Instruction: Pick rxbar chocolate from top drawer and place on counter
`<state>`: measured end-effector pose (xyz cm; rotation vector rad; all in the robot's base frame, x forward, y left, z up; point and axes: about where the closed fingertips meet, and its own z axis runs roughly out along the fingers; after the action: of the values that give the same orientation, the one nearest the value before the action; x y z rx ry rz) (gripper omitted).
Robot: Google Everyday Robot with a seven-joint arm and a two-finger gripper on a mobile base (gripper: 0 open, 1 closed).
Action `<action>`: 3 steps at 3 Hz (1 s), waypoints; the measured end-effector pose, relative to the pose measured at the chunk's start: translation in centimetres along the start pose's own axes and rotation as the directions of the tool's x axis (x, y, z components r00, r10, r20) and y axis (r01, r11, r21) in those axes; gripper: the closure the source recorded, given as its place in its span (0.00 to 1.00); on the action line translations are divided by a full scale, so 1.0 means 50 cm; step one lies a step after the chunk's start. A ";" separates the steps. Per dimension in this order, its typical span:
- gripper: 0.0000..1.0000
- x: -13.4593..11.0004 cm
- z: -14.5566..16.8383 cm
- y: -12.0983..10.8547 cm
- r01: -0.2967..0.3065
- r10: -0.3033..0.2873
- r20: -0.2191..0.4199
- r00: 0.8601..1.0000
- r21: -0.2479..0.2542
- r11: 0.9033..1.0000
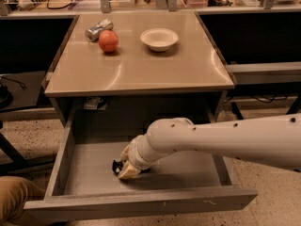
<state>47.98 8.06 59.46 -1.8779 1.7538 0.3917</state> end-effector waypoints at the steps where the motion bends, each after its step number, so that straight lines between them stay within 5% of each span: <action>1: 1.00 -0.011 -0.033 -0.011 0.019 -0.018 -0.016 1.000 0.027 0.999; 2: 1.00 -0.055 -0.155 -0.047 0.065 -0.063 -0.018 0.998 0.105 0.992; 3: 1.00 -0.092 -0.306 -0.090 0.138 -0.137 -0.016 0.990 0.207 0.969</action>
Offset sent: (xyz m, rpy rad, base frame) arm 0.0191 -0.0575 0.1805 -0.0146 -0.2643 -0.0351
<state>49.64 3.29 75.28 -1.8351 1.5872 0.1475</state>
